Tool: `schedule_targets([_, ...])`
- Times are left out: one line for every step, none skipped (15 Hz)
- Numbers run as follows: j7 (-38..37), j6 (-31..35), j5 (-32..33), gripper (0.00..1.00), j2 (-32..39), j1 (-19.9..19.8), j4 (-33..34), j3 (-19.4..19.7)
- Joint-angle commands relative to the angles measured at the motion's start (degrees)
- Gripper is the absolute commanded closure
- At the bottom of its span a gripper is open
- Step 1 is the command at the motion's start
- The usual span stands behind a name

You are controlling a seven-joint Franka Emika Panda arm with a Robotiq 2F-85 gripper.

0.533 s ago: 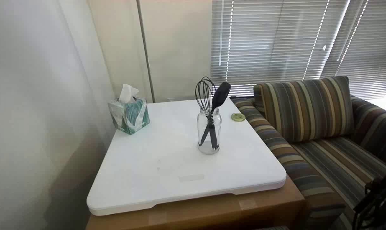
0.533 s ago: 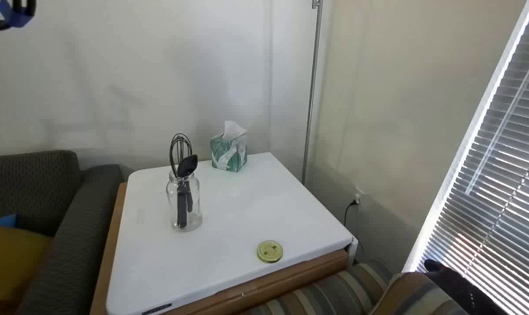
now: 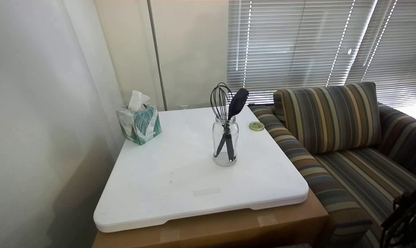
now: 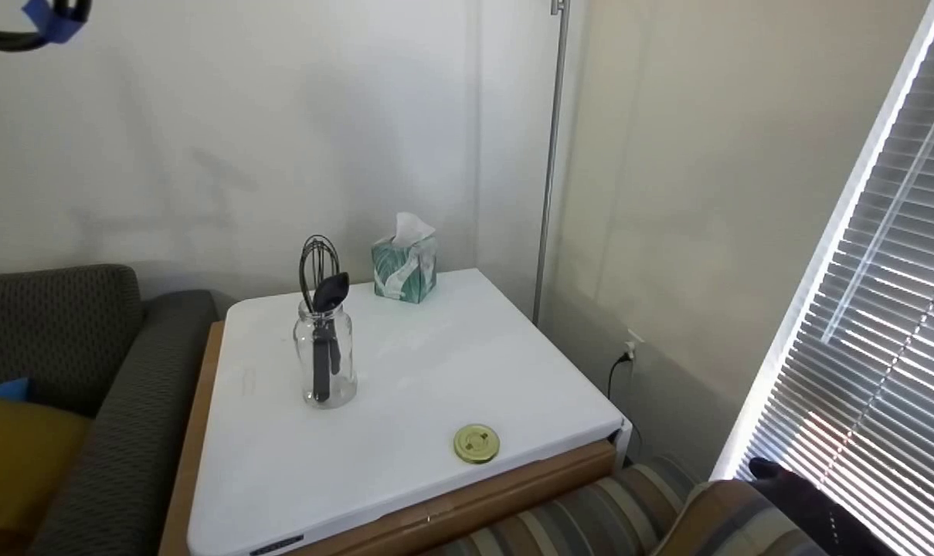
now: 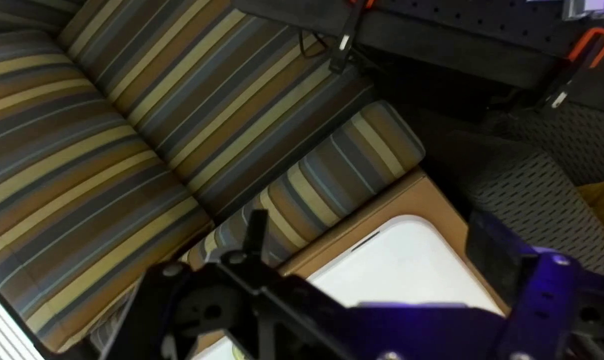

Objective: Put the whisker on the table

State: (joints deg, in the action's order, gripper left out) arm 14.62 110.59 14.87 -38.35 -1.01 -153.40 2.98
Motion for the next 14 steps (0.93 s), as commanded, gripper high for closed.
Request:
schedule_targets([5.6,11.7,2.4,0.0,5.2,1.7,1.4,2.4])
schedule_targets([7.4,15.5,2.3,0.0,6.2,1.9,1.6,3.0])
schedule_targets([9.6,19.9,1.9,0.0,7.7,2.3,1.9,3.9])
schedule_targets([12.2,23.9,1.4,0.0,9.1,2.9,2.3,4.9])
schedule_targets([15.1,27.5,0.5,0.0,10.7,3.7,3.0,6.1])
schedule_targets([18.4,30.8,-0.6,0.0,12.2,4.7,3.6,7.4])
schedule_targets([21.8,33.8,-2.3,0.0,14.2,6.2,4.7,9.0])
schedule_targets([25.6,36.1,-4.8,0.0,16.0,8.3,5.8,10.6])
schedule_targets([30.3,36.4,-7.8,0.0,17.9,10.3,7.4,11.9])
schedule_targets([24.2,34.4,-5.1,0.0,12.8,5.9,3.6,8.1])
schedule_targets([25.5,34.7,-6.2,0.0,14.0,6.5,4.4,8.4])
schedule_targets([25.1,34.7,-6.1,0.0,14.2,6.4,4.5,8.2])
schedule_targets([24.8,34.7,-6.1,0.0,14.0,6.3,4.4,8.0])
schedule_targets([24.7,34.6,-6.0,0.0,13.6,6.3,4.2,7.9])
